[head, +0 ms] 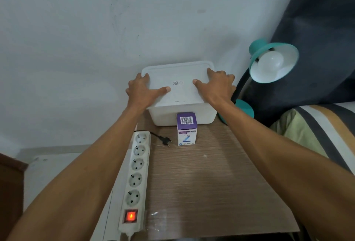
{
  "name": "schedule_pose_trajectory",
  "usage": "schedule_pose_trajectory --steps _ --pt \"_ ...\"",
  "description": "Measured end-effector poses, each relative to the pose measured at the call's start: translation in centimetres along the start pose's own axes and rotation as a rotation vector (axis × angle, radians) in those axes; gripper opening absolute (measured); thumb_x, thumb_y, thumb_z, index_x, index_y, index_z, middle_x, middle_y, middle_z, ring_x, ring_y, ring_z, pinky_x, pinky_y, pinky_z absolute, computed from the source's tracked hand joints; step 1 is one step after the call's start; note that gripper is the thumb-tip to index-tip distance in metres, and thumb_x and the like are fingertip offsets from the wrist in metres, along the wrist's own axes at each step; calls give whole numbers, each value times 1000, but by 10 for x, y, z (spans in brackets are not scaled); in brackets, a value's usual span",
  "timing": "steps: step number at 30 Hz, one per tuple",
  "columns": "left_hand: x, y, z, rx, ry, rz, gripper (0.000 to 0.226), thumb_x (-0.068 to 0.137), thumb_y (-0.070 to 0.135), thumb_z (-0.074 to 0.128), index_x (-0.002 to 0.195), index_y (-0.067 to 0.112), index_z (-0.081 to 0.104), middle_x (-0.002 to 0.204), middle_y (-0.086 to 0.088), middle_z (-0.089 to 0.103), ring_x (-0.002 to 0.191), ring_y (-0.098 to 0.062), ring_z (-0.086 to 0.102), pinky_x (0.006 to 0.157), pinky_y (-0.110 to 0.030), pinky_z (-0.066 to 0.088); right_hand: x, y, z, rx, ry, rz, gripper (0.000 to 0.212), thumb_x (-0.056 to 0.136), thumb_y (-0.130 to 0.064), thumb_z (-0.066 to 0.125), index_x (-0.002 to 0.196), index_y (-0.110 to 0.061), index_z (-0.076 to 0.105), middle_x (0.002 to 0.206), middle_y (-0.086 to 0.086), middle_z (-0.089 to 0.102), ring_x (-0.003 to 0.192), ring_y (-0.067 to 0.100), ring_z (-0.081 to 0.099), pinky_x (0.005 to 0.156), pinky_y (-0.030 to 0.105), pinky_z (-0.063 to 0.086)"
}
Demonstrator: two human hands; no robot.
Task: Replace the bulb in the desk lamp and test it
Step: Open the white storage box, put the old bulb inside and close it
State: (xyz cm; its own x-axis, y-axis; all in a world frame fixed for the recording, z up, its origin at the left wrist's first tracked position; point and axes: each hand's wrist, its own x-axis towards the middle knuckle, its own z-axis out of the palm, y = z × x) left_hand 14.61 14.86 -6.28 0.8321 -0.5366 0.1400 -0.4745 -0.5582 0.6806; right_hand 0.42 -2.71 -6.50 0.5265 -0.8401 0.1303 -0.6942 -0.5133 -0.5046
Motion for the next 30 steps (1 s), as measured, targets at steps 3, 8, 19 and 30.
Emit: schedule_pose_trajectory --steps 3,8,19,30 --pt "5 1 3 -32 -36 -15 110 54 80 69 133 4 60 136 -8 57 132 -33 48 112 -53 39 4 7 5 82 -26 -5 71 88 -65 54 143 -20 49 138 13 49 129 36 40 97 47 45" --pt "12 4 6 -104 -47 5 104 58 70 83 129 -3 60 133 -8 57 128 -30 52 107 -43 44 10 9 3 139 -25 -6 68 86 -61 60 128 -7 60 139 14 48 125 34 48 99 43 47" --pt "18 3 11 -80 -21 24 78 73 48 90 126 -2 63 123 -4 56 108 -15 50 87 -24 38 10 11 -5 228 11 -35 56 88 -47 68 116 1 66 117 15 66 109 31 62 88 35 47" --pt "21 5 10 -65 -13 55 77 75 47 89 129 -1 62 133 -7 58 117 -17 52 86 -21 35 11 10 -4 222 72 -30 51 87 -45 69 105 2 70 109 15 68 105 30 63 91 37 51"
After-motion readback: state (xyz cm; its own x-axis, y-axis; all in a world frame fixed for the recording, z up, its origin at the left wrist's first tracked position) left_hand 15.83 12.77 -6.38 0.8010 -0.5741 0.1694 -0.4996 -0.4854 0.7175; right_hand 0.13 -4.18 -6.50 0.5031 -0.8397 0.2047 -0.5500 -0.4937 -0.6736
